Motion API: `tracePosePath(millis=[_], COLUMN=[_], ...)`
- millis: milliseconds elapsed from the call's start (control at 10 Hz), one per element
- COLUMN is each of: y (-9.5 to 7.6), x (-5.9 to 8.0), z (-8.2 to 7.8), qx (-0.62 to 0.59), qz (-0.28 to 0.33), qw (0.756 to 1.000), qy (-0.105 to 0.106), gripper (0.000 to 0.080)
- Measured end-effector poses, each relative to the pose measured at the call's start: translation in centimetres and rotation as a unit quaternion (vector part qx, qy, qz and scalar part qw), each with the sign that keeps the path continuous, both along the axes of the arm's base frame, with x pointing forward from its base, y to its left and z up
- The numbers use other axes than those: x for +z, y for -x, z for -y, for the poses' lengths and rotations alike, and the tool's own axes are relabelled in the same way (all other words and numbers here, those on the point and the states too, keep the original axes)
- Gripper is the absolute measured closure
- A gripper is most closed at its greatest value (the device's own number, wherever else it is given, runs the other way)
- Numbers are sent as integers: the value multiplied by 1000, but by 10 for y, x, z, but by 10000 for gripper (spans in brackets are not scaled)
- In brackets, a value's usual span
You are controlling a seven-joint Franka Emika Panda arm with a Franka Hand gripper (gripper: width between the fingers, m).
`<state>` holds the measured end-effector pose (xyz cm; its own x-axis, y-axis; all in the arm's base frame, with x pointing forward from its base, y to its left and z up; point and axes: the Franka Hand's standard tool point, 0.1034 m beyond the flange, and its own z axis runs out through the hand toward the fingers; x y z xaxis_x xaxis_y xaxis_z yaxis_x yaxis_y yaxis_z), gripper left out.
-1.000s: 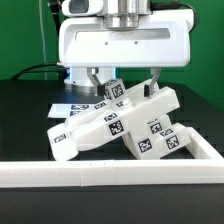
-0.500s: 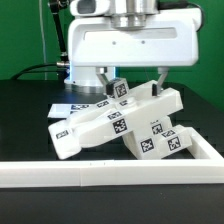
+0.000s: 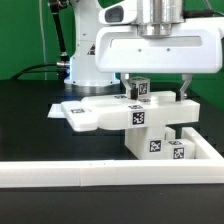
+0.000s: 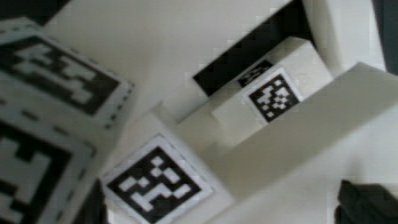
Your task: Assemble chair
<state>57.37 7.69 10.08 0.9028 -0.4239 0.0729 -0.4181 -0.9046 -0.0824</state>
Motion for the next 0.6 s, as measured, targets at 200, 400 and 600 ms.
tracePosePath(millis=[200,400,600], y=[0,0,7], x=[0,3,17], z=[-7,-6,1], qx=[-3,-1,-5], qz=[7,8,12], qw=[1000,1000,1000], qy=[1,0,-8], gripper=[150,150,150])
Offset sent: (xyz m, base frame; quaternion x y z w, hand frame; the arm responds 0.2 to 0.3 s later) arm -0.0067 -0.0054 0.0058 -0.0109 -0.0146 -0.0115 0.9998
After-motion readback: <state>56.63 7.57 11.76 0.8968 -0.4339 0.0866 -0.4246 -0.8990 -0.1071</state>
